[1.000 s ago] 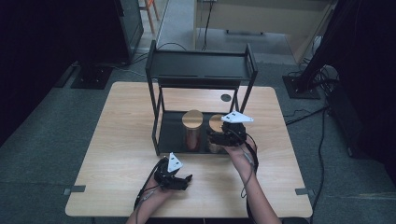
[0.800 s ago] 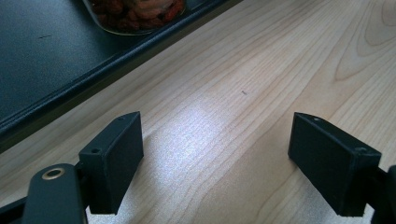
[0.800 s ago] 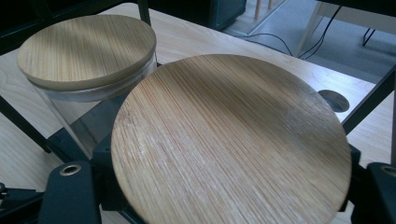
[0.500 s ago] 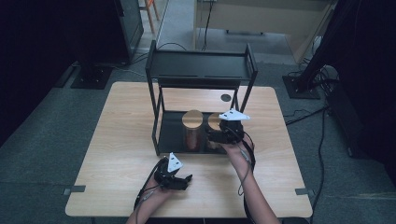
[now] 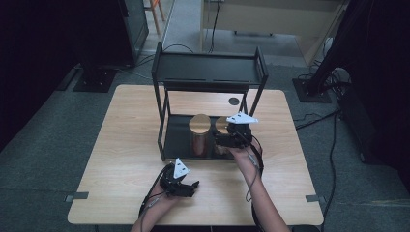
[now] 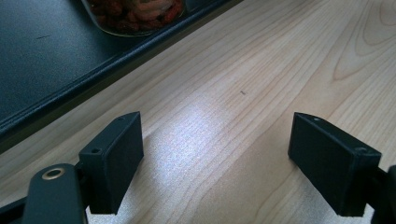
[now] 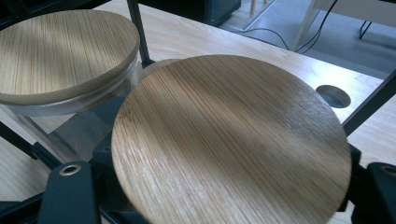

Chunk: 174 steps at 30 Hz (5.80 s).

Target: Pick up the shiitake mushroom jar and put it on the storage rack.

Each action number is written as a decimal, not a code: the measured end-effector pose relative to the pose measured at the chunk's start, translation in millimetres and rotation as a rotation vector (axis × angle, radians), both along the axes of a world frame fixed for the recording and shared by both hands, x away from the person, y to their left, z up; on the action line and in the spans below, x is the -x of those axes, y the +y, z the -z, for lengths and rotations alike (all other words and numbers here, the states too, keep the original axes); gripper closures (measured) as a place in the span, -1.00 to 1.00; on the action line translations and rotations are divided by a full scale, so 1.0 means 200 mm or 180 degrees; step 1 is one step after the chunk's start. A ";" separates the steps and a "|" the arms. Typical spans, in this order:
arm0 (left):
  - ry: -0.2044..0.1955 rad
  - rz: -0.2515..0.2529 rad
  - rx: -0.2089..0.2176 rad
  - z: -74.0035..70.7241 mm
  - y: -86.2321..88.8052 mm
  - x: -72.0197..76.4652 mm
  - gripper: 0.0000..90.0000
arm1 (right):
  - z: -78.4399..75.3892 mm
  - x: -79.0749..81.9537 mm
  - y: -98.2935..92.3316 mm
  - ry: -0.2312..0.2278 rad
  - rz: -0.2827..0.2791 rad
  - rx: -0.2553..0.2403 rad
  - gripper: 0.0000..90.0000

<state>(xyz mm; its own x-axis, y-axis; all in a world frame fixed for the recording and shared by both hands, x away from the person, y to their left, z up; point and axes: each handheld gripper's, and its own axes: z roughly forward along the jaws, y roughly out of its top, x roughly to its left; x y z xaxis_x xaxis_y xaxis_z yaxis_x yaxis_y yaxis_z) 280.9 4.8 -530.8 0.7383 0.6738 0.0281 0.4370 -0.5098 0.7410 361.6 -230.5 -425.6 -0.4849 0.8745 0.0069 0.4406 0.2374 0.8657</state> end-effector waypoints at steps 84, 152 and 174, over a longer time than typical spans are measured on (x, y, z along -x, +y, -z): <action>-0.0004 -0.0013 0.0010 0.00 0.00 0.00 -0.59 | -0.02 0.25 -0.14 -0.0204 -0.0354 -0.0177 -0.57; 0.0007 -0.0040 0.0018 0.00 0.00 0.00 -0.59 | 0.05 0.45 -0.30 -0.0326 -0.0966 -0.0397 -0.57; 0.0003 -0.0045 0.0028 0.00 -0.01 0.00 -0.59 | 0.12 0.44 -0.28 -0.0339 -0.1065 -0.0382 -0.57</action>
